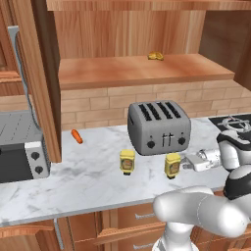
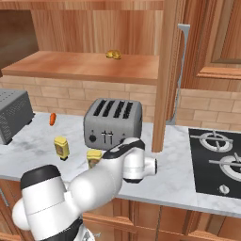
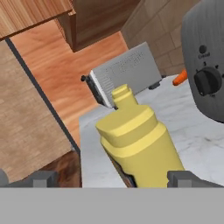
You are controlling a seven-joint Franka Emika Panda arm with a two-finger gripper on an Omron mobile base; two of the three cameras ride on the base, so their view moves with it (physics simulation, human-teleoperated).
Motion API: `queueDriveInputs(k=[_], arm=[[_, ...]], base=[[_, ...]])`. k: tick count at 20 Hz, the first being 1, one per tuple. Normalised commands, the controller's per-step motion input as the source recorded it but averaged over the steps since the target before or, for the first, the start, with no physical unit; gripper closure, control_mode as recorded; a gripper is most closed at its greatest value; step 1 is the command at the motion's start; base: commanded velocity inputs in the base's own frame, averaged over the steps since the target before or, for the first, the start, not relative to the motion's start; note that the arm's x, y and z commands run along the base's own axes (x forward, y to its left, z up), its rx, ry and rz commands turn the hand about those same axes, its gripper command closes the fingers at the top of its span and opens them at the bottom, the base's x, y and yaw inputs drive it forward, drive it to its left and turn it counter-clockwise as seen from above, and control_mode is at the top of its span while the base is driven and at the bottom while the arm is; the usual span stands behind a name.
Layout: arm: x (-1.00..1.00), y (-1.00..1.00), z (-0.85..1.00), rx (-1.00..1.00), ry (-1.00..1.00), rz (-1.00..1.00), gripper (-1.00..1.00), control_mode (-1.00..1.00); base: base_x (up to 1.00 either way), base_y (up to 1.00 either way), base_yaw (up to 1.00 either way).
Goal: Pick the mustard and mustard from the counter and place them in the cabinet.
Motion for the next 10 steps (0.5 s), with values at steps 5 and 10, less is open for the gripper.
queueDriveInputs(k=[5,10], arm=[[0.04,-0.06,0.01,0.05,-0.03,0.0,-1.0,-1.0],[0.05,-0.05,0.01,0.05,-0.03,0.04,-1.0,-1.0]], base=[[0.0,0.0,0.0],[0.0,0.0,0.0]])
